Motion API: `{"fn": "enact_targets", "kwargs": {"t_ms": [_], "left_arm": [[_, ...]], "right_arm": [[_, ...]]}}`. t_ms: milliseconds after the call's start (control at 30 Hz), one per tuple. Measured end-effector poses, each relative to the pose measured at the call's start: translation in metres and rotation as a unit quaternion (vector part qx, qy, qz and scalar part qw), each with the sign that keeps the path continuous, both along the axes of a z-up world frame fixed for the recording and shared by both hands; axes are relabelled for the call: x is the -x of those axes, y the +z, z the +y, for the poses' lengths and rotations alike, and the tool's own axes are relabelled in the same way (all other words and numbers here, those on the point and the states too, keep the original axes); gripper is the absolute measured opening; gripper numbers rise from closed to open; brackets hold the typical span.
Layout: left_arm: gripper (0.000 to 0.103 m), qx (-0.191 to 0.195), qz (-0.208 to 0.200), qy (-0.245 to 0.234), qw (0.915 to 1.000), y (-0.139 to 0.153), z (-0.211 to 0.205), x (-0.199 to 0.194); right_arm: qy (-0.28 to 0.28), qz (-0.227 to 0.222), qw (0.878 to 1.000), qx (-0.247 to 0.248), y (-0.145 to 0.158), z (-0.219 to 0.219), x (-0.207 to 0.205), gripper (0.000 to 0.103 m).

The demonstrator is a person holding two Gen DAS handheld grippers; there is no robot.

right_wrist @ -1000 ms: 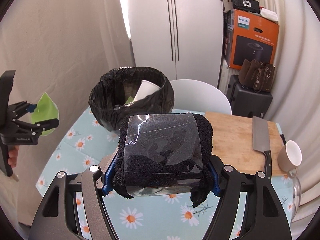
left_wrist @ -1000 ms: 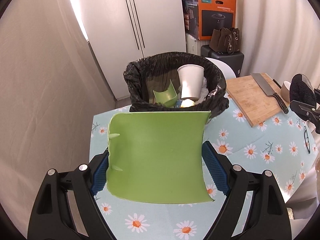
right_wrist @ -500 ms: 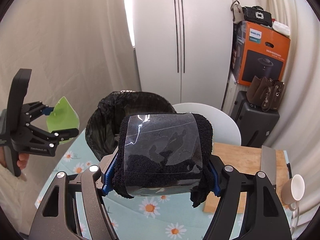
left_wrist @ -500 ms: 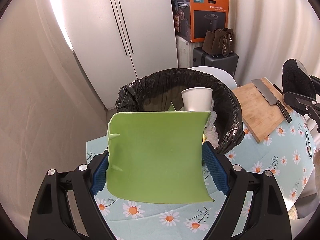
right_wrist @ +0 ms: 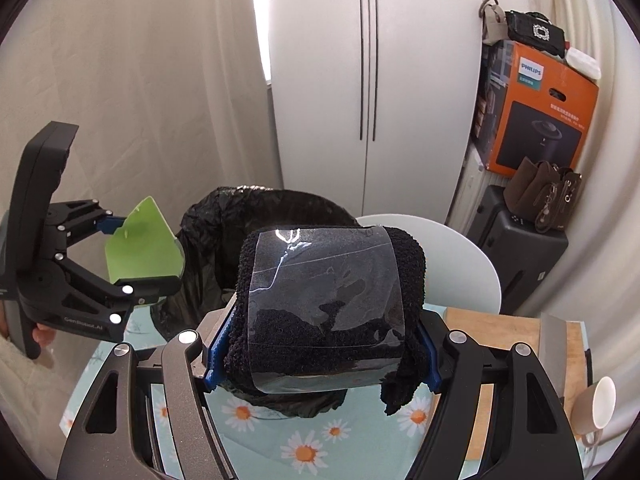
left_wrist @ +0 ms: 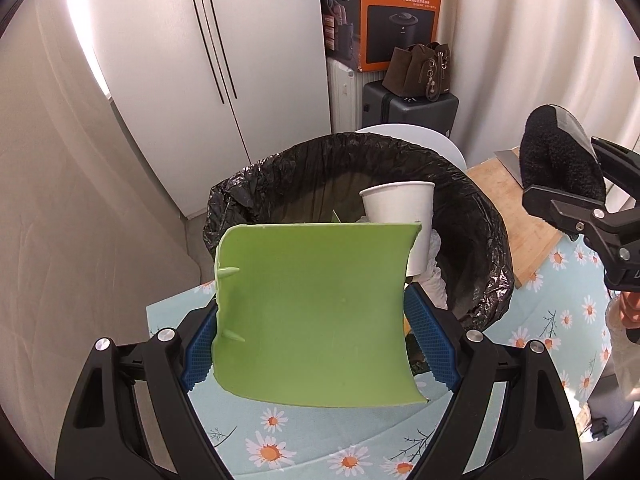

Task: Collect trash
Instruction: 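Carry black item and green tray to the bin and release both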

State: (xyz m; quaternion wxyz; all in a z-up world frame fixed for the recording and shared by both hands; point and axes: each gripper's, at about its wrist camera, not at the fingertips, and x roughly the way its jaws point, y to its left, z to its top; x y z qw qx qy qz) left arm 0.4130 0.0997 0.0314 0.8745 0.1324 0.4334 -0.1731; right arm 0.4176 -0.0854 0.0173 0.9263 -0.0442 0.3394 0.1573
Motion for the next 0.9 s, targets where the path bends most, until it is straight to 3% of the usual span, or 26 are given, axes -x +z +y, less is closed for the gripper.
{"fn": "enact_targets", "kwargs": {"t_ms": [400,667,900], "left_arm": [[0.083,-0.014,0.021,-0.036,0.999,-0.028,-0.007,-0.044],[0.083,-0.018,0.036,-0.06,0.9974,-0.044,-0.012,-0.06],[0.084,-0.048,0.048,-0.091,0.9936,-0.06,-0.019,-0.067]], "right_arm": [[0.014,0.019,0.999,0.045,-0.022,0.029,-0.049,0.067],[0.036,0.035,0.998,0.045,-0.041,0.038,-0.072,0.067],[0.045,0.055,0.996,0.051,-0.059,0.038,-0.086,0.067]]}}
